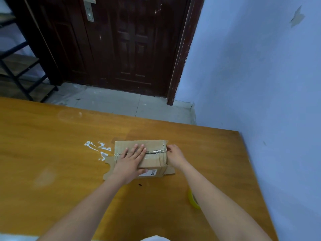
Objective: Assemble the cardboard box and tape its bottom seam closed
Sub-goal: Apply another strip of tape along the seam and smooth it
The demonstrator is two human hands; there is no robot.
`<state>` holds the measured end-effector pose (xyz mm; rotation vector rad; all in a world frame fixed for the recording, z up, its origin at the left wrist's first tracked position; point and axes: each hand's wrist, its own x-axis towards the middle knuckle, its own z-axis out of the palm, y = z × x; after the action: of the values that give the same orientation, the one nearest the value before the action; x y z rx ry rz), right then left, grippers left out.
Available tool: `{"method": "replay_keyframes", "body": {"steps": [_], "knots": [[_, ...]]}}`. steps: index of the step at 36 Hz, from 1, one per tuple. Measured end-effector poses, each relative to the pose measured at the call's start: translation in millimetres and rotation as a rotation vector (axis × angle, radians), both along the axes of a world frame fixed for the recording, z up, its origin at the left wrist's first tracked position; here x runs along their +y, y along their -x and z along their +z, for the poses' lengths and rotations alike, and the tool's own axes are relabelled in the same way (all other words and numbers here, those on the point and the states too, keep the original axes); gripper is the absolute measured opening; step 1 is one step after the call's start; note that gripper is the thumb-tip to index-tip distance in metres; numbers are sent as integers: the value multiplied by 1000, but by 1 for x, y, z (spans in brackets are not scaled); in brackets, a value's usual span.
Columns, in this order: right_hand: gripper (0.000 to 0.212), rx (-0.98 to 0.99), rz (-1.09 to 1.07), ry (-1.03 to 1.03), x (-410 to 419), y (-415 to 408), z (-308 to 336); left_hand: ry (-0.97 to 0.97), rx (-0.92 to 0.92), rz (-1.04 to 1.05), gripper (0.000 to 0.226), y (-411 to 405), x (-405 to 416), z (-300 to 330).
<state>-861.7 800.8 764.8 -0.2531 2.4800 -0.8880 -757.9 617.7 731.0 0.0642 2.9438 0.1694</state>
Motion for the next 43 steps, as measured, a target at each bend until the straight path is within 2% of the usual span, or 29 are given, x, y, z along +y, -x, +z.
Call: {"method": "replay_keyframes", "body": {"steps": [4,7,9,16,26,33,43], "knots": [[39,-47,9,-43,4,6,0,-1,-5,1,84,0,0,2],[34,121,-146,-198,11,16,0,-2,-10,1,84,-1,0,3],[31,202,-158,-233,12,23,2,-6,-10,3,84,-1,1,3],[49,281,236,-422,5,47,10,-20,-17,5,84,-1,0,3],[38,339,606,-579,-8,67,24,-21,-14,8,83,-1,1,5],[27,352,657,-674,-15,73,24,-21,-13,13,83,-1,1,6],[22,215,661,-640,-21,82,26,-13,-15,19,84,0,2,5]]}}
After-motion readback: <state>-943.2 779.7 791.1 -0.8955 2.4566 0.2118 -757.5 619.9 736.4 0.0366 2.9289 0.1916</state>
